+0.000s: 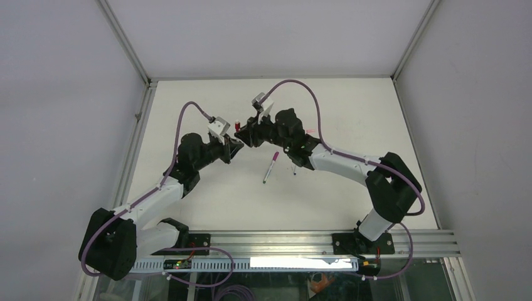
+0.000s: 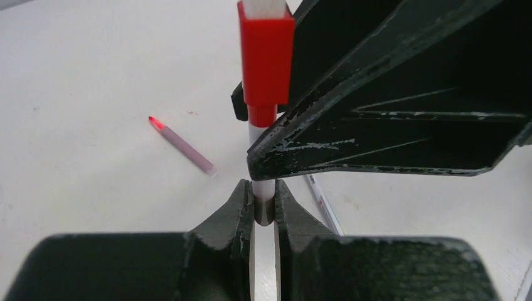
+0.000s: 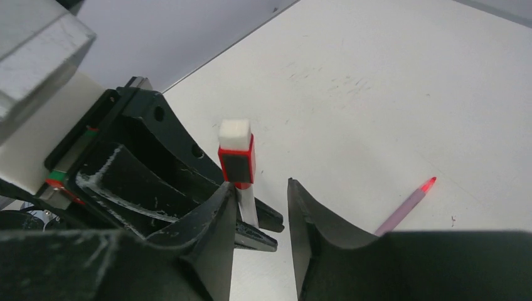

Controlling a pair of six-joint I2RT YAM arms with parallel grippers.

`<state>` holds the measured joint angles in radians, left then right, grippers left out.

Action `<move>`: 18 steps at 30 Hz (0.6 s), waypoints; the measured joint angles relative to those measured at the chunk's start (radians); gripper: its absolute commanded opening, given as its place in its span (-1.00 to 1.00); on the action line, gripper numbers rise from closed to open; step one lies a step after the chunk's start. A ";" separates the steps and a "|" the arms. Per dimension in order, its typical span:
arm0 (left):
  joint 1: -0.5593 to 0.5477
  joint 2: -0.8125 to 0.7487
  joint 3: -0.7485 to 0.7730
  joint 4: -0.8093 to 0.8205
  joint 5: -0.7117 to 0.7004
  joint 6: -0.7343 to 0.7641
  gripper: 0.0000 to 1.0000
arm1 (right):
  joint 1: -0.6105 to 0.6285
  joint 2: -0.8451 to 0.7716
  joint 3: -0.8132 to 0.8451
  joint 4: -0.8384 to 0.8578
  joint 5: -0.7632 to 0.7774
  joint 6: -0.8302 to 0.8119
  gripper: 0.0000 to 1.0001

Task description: Insert the pens into the pen caps

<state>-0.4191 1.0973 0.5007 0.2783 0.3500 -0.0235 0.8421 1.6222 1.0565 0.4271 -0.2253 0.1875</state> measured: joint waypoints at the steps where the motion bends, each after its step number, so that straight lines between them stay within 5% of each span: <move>1: 0.000 0.000 0.002 0.037 0.000 -0.014 -1.00 | -0.004 0.006 0.014 -0.026 -0.001 -0.004 -0.28; 6: 0.002 0.037 0.002 0.115 -0.018 -0.065 -1.00 | -0.028 0.031 0.090 -0.113 -0.010 -0.008 -0.26; 10: 0.000 0.111 0.002 0.166 -0.016 -0.121 -1.00 | -0.041 0.027 0.078 -0.147 0.034 -0.011 0.00; 18: 0.001 0.212 0.020 0.013 -0.048 -0.229 -1.00 | -0.105 -0.096 -0.039 -0.130 0.329 -0.027 0.12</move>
<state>-0.4179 1.3090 0.5205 0.2909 0.3019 -0.2523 0.7372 1.5261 1.0172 0.2974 0.1036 0.1604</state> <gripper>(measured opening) 0.099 0.559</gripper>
